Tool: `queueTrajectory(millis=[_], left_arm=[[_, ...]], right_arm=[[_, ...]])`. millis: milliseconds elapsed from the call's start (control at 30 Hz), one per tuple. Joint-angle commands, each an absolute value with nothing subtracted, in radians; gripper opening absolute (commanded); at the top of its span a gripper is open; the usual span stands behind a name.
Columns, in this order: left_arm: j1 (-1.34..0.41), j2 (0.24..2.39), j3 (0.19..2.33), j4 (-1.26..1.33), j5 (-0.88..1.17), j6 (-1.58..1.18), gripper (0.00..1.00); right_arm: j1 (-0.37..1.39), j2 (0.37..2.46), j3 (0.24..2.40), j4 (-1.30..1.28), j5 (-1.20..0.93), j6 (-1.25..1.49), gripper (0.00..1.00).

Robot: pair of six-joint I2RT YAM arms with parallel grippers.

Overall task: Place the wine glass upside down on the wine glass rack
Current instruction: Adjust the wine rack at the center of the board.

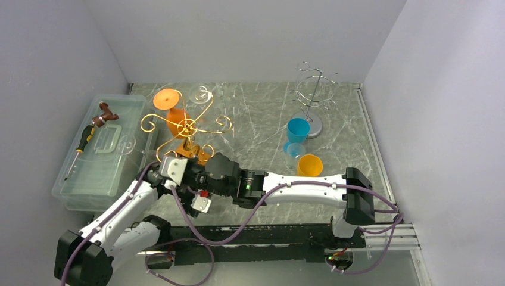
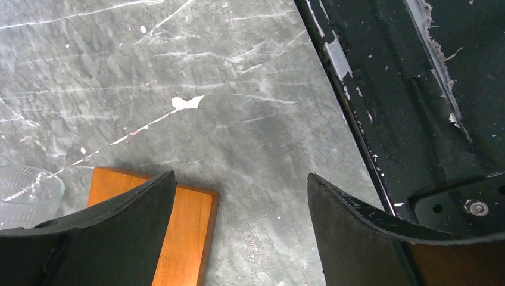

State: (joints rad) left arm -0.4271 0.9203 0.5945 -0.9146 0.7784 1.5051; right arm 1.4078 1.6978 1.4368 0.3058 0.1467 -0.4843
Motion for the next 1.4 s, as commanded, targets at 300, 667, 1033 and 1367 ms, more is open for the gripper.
queueTrajectory(millis=[300,667,1033,1367], left_arm=[[-0.426,0.792,0.606,-1.112,0.837,1.624,0.93],[-0.426,0.565,0.759,-1.083,0.771,1.254,0.83],[-0.426,0.468,0.957,-0.928,0.429,0.936,0.46],[-0.426,0.527,1.002,-0.633,0.218,0.697,0.58]], right_arm=[[1.296,1.796,1.346,-0.075,0.210,-0.388,0.00],[1.251,1.820,1.387,-0.081,0.175,-0.392,0.00],[1.220,1.846,1.443,-0.103,0.177,-0.364,0.00],[1.215,1.824,1.495,-0.149,0.126,-0.324,0.28]])
